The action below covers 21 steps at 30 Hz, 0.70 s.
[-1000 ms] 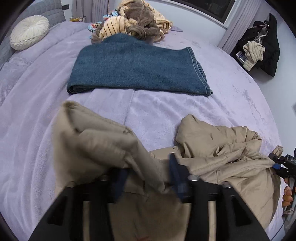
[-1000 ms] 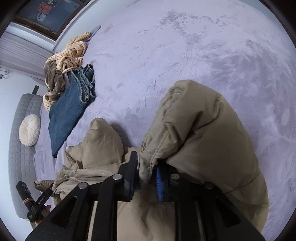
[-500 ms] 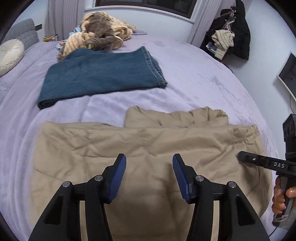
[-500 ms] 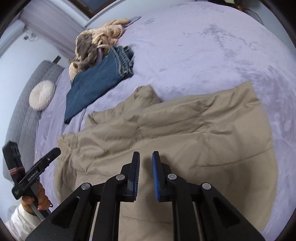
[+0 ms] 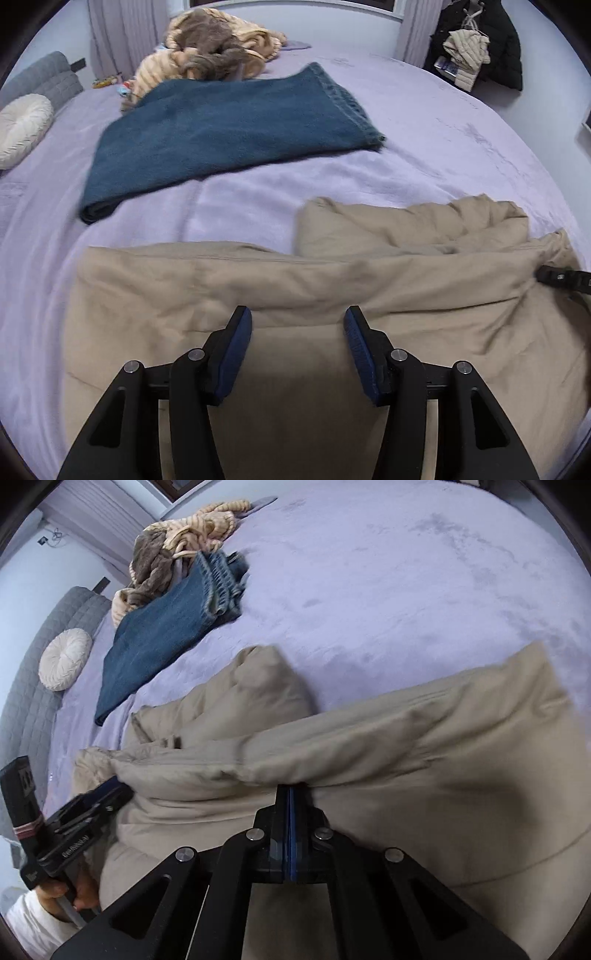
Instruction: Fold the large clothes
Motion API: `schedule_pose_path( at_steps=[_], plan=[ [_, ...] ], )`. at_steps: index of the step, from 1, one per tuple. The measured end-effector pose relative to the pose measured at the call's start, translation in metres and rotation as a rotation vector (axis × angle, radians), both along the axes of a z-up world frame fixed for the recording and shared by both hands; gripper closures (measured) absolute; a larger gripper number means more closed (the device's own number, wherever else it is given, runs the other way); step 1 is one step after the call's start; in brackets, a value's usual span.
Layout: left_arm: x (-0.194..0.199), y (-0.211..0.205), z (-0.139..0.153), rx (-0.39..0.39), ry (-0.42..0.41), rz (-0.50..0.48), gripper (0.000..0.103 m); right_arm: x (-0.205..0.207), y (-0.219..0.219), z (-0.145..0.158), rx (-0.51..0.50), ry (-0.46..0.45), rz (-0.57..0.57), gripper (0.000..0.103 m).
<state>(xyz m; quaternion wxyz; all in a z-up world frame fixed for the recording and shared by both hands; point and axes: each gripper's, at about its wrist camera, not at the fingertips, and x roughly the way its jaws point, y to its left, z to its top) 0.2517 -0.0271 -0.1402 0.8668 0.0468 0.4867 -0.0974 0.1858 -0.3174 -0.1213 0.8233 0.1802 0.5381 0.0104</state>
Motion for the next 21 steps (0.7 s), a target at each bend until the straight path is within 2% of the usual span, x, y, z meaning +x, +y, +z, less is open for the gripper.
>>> schedule_pose_path(
  at_steps=[2,5,9,12,17,20,21],
  plan=[
    [0.011,0.042,-0.001,0.027,-0.010,0.082,0.048,-0.006,-0.035,0.003,-0.064,0.019,-0.068,0.103],
    [0.026,0.088,-0.021,0.026,0.027,0.195,0.048,-0.013,-0.077,-0.012,-0.062,0.060,-0.146,0.103],
    [0.040,0.098,-0.053,-0.018,0.069,0.245,0.046,-0.007,-0.091,-0.043,0.010,0.071,-0.207,0.103],
    [0.046,0.092,-0.062,0.011,0.067,0.253,0.041,0.002,-0.089,-0.050,-0.011,0.066,-0.208,0.103],
    [0.038,0.097,-0.045,0.044,0.084,0.274,0.040,-0.003,-0.089,-0.036,-0.001,0.085,-0.237,0.103],
    [0.016,0.101,-0.024,0.030,0.089,0.277,0.040,-0.017,-0.083,-0.012,-0.011,0.081,-0.240,0.093],
    [0.009,0.102,-0.016,0.030,0.090,0.273,0.040,-0.021,-0.081,-0.005,-0.009,0.069,-0.236,0.084]
  ],
)
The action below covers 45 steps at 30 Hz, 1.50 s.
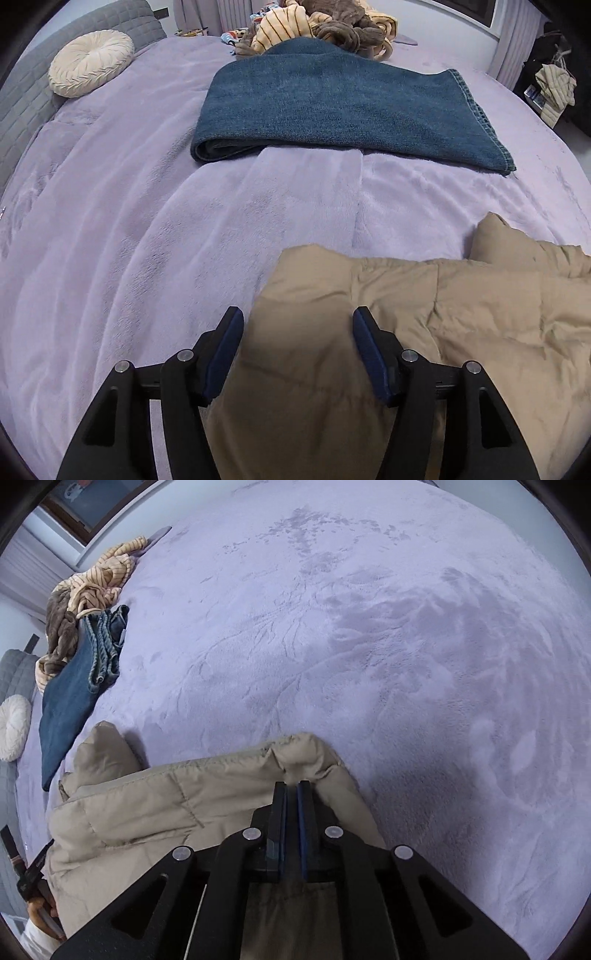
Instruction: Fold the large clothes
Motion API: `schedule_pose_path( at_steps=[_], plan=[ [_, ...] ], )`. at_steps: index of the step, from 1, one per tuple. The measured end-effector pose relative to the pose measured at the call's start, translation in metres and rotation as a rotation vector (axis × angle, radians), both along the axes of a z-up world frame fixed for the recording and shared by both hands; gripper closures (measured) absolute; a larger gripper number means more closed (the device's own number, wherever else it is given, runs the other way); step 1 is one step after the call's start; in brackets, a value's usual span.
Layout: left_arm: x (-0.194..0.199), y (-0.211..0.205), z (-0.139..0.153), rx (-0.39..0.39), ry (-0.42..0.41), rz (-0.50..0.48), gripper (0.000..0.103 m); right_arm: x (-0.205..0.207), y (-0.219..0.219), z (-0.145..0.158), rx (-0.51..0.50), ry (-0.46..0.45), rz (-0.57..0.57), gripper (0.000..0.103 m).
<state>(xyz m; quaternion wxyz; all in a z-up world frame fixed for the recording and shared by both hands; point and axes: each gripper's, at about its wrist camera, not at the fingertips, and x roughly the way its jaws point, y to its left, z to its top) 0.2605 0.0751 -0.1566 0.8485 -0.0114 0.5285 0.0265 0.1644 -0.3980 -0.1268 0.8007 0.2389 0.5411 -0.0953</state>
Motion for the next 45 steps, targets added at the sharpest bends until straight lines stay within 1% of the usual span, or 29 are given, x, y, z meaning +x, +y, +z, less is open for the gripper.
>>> schedule_pose_path(
  at_steps=[1,2,3,4,5,6,8,11,15,17,19,24,26,27,28,29,32,34,36,40,41,42,45],
  plan=[
    [-0.010,0.001,0.007,0.001,0.001,-0.007,0.040,-0.009,0.003,0.009,0.005,-0.017,0.004,0.072],
    [-0.019,0.001,0.013,0.006,0.004,-0.012,0.038,-0.018,0.006,0.017,0.011,-0.032,0.005,0.067],
    [-0.027,0.000,0.018,0.008,0.010,-0.017,0.034,-0.028,0.008,0.024,0.014,-0.043,0.004,0.062],
    [-0.038,-0.001,0.024,0.011,0.013,-0.018,0.021,-0.037,0.011,0.030,0.017,-0.050,0.002,0.062],
    [-0.050,0.000,0.029,0.011,0.008,-0.012,0.019,-0.045,0.014,0.034,0.022,-0.052,0.002,0.062],
    [-0.060,0.000,0.033,-0.001,0.009,-0.011,0.019,-0.055,0.017,0.038,0.031,-0.053,0.000,0.062],
    [-0.077,-0.002,0.036,-0.021,0.039,-0.010,0.019,-0.077,0.021,0.044,0.054,-0.053,-0.010,0.061],
    [-0.103,-0.005,0.038,-0.038,0.076,-0.004,0.019,-0.108,0.028,0.050,0.091,-0.044,-0.034,0.057],
    [-0.136,-0.013,0.038,-0.037,0.107,-0.021,0.019,-0.149,0.036,0.052,0.131,-0.028,-0.059,0.056],
    [-0.150,-0.015,0.038,-0.050,0.128,-0.023,0.019,-0.165,0.040,0.053,0.139,-0.015,-0.068,0.052],
    [-0.160,-0.017,0.037,-0.062,0.150,-0.024,0.019,-0.183,0.044,0.051,0.153,0.002,-0.084,0.046],
    [-0.184,-0.022,0.039,-0.081,0.168,-0.024,0.019,-0.215,0.050,0.044,0.196,0.041,-0.123,0.045],
    [-0.189,-0.022,0.040,-0.084,0.164,-0.020,0.017,-0.222,0.053,0.041,0.208,0.050,-0.134,0.043],
    [-0.192,-0.023,0.040,-0.081,0.164,-0.017,0.010,-0.225,0.054,0.040,0.215,0.052,-0.138,0.040],
    [-0.193,-0.024,0.040,-0.078,0.164,-0.014,0.000,-0.227,0.055,0.040,0.222,0.053,-0.142,0.038],
    [-0.195,-0.025,0.041,-0.080,0.154,-0.015,0.000,-0.229,0.056,0.039,0.226,0.055,-0.143,0.038],
    [-0.198,-0.029,0.039,-0.081,0.163,-0.035,0.000,-0.233,0.060,0.038,0.236,0.056,-0.143,0.037],
    [-0.199,-0.030,0.037,-0.091,0.173,-0.041,0.000,-0.234,0.061,0.035,0.247,0.057,-0.143,0.030],
    [-0.201,-0.027,0.034,-0.130,0.182,-0.027,0.000,-0.233,0.060,0.031,0.270,0.055,-0.151,0.025],
    [-0.205,-0.016,0.027,-0.177,0.186,0.027,0.000,-0.234,0.058,0.022,0.325,0.049,-0.186,0.024],
    [-0.206,-0.013,0.024,-0.189,0.193,0.037,0.000,-0.234,0.056,0.020,0.339,0.048,-0.198,0.020],
    [-0.206,-0.010,0.021,-0.218,0.205,0.040,0.000,-0.235,0.055,0.017,0.359,0.040,-0.213,0.017],
    [-0.209,-0.004,0.014,-0.303,0.219,0.063,0.000,-0.234,0.051,0.012,0.412,0.019,-0.247,0.015]
  ],
)
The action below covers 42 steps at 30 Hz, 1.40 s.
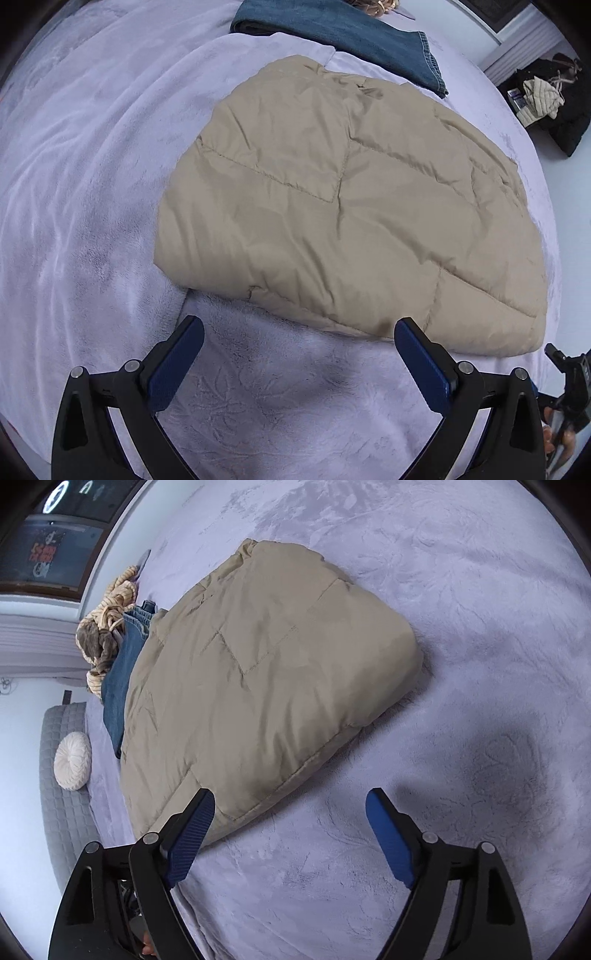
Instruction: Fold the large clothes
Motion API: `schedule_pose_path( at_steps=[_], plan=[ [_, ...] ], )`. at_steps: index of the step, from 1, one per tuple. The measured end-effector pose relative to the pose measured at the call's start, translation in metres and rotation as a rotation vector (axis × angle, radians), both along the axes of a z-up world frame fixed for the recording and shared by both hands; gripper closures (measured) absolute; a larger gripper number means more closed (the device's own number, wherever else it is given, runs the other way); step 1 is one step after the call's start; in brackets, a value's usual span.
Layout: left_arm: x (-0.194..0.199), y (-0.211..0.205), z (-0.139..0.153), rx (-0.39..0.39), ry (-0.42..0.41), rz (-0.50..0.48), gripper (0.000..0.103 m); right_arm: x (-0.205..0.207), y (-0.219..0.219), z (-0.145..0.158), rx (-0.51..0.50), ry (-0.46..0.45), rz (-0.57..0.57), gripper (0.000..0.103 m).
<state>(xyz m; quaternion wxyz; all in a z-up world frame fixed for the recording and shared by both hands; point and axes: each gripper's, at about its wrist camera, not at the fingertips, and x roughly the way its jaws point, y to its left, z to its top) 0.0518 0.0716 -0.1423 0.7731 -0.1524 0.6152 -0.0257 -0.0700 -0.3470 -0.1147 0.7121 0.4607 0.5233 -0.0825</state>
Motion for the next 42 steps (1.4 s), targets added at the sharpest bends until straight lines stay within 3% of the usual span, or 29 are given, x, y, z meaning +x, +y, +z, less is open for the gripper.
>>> schedule_pose_path(
  at_steps=[7,15,21,23,28,35,36,37,39,40,41,42],
  plan=[
    [-0.004,0.018,-0.014,-0.182,0.016,0.107,0.000,0.007,-0.003,-0.015,0.092,-0.025,-0.055,0.014],
    [0.005,0.037,-0.035,-0.293,0.028,0.151,0.000,0.023,-0.003,-0.042,0.239,-0.060,-0.127,0.014],
    [0.015,0.046,-0.052,-0.394,0.029,0.185,0.000,0.036,-0.003,-0.055,0.267,-0.076,-0.161,0.014],
    [0.022,0.042,-0.055,-0.421,0.020,0.197,0.000,0.043,-0.002,-0.058,0.289,-0.089,-0.172,0.003],
    [0.045,0.035,-0.053,-0.444,-0.028,0.211,0.000,0.060,0.001,-0.056,0.345,-0.152,-0.187,0.000],
    [0.068,0.039,-0.076,-0.431,-0.010,0.311,0.001,0.073,0.002,-0.069,0.352,-0.124,-0.176,0.000],
    [0.070,0.038,-0.079,-0.423,-0.002,0.323,0.004,0.073,0.002,-0.073,0.349,-0.118,-0.178,0.000],
    [0.071,0.039,-0.079,-0.409,-0.005,0.331,0.013,0.075,0.003,-0.074,0.350,-0.110,-0.182,0.000],
    [0.071,0.040,-0.072,-0.390,-0.038,0.314,0.040,0.075,0.003,-0.075,0.358,-0.100,-0.193,0.000],
    [0.070,0.041,-0.067,-0.393,-0.058,0.299,0.059,0.075,0.003,-0.075,0.362,-0.096,-0.197,0.000],
    [0.068,0.041,-0.061,-0.385,-0.073,0.287,0.069,0.075,0.003,-0.074,0.367,-0.087,-0.202,0.000],
    [0.068,0.040,-0.054,-0.369,-0.092,0.264,0.071,0.074,0.003,-0.073,0.372,-0.081,-0.208,0.003]
  ],
)
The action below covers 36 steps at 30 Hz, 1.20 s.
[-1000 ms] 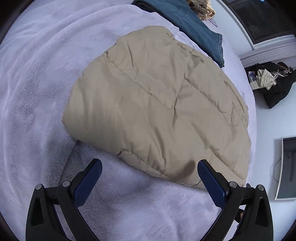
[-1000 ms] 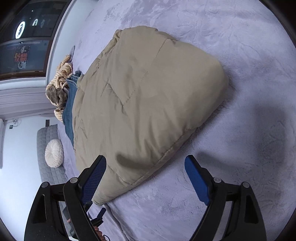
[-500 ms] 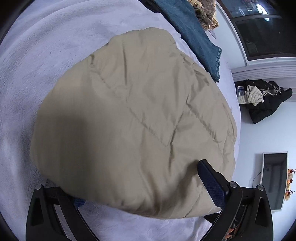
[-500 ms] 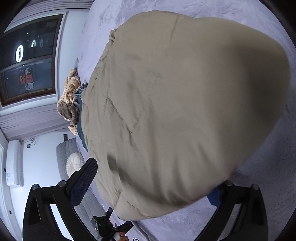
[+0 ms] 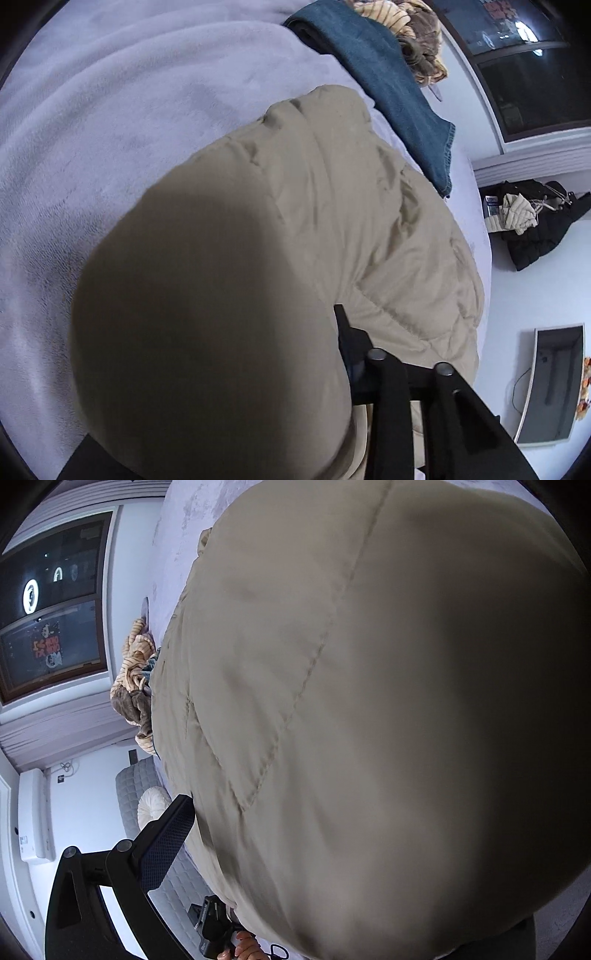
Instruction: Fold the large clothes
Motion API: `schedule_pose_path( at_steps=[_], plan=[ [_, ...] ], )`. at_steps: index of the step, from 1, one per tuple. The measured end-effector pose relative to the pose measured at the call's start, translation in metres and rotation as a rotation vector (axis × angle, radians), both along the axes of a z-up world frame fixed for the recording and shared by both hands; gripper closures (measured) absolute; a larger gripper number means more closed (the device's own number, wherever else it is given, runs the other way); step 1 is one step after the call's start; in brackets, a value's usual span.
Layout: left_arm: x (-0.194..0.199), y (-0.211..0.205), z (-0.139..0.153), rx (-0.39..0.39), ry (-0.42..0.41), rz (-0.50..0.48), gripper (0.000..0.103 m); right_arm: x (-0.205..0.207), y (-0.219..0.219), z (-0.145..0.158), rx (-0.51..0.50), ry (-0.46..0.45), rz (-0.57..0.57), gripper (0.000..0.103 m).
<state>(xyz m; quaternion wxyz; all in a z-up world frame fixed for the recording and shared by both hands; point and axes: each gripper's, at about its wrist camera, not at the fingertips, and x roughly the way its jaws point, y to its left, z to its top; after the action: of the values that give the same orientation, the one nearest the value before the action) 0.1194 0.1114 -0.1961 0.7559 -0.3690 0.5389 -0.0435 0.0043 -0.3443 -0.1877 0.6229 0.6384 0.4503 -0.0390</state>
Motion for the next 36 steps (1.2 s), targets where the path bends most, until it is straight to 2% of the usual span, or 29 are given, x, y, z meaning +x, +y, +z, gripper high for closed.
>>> schedule_pose_path(
  at_steps=[2,3,4,7,12,18,27,36],
  plan=[
    [-0.003,-0.004,0.015,0.062,-0.035,-0.045,0.077,-0.003,-0.002,0.001,0.002,0.029,-0.011,0.024],
    [-0.005,-0.008,0.023,0.096,-0.055,-0.070,0.078,-0.005,-0.002,0.001,0.008,0.031,-0.011,0.045],
    [-0.007,-0.014,0.031,0.136,-0.080,-0.101,0.079,-0.007,-0.002,0.004,0.011,0.022,-0.010,0.060],
    [-0.017,-0.022,0.050,0.198,-0.137,-0.158,0.079,-0.012,0.003,0.019,-0.031,-0.010,0.005,0.076],
    [-0.031,-0.008,0.070,0.196,-0.173,-0.220,0.079,-0.024,0.013,0.047,-0.072,-0.054,0.013,0.078],
    [-0.060,0.007,0.083,0.192,-0.184,-0.289,0.079,-0.052,0.036,0.070,-0.115,-0.055,0.023,0.078],
    [-0.140,0.027,0.081,0.173,-0.165,-0.307,0.079,-0.111,0.060,0.078,-0.128,0.010,0.071,0.078],
    [-0.240,0.034,0.083,0.172,-0.112,-0.287,0.079,-0.147,0.056,0.084,-0.112,0.013,0.160,0.078]
  ],
)
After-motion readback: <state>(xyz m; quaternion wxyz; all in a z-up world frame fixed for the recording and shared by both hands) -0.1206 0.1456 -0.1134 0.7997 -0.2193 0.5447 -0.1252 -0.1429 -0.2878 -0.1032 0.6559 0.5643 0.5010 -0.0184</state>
